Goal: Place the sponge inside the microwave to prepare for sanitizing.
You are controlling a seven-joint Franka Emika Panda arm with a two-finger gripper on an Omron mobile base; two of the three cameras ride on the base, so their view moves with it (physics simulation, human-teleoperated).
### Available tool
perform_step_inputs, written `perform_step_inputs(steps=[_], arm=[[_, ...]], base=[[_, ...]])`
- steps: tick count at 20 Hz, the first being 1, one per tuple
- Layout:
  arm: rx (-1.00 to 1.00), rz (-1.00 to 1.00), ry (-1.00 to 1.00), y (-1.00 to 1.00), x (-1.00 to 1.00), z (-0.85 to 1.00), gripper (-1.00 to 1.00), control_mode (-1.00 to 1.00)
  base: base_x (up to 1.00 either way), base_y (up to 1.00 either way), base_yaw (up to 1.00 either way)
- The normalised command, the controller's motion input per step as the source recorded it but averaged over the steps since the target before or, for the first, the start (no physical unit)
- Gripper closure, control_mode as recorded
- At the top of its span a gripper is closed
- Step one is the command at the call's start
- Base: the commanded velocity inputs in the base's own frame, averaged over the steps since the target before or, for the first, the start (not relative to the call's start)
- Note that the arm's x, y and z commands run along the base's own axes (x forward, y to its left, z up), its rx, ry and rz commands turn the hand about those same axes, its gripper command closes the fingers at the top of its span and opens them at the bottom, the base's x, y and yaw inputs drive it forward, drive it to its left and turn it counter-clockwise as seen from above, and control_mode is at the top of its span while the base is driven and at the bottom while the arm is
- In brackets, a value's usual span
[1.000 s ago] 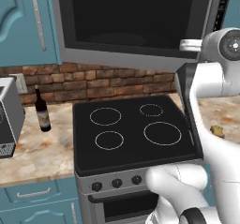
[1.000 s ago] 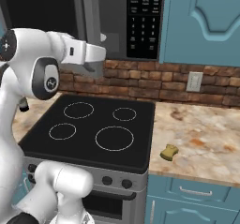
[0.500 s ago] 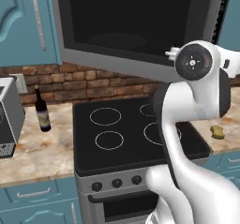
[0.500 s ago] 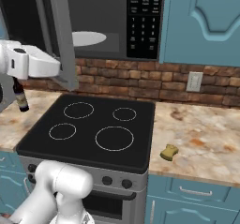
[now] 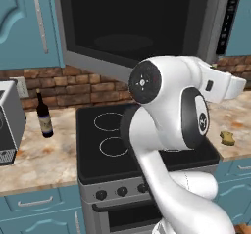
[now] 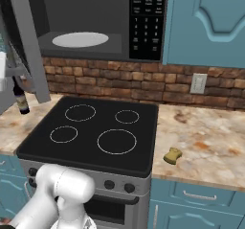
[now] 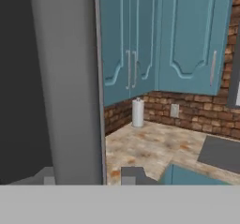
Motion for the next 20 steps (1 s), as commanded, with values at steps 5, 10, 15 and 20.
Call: perform_step_inputs(steps=[5,10,15,20], arm=[[0.0,-0.17,0.0,0.43,-0.61,-0.06,1.0,-1.0],[0.0,-0.08,0.01,0.64,-0.35,-0.07,1.0,-1.0],[0.0,-0.07,0.01,0.78,-0.34,-0.12,1.0,-1.0],[0.0,-0.03,0.04,0.79,-0.37,-0.13,1.0,-1.0]], base=[[0.0,0.0,0.0],[0.0,0.0,0.0],[0.0,0.0,0.0],[0.0,0.0,0.0]])
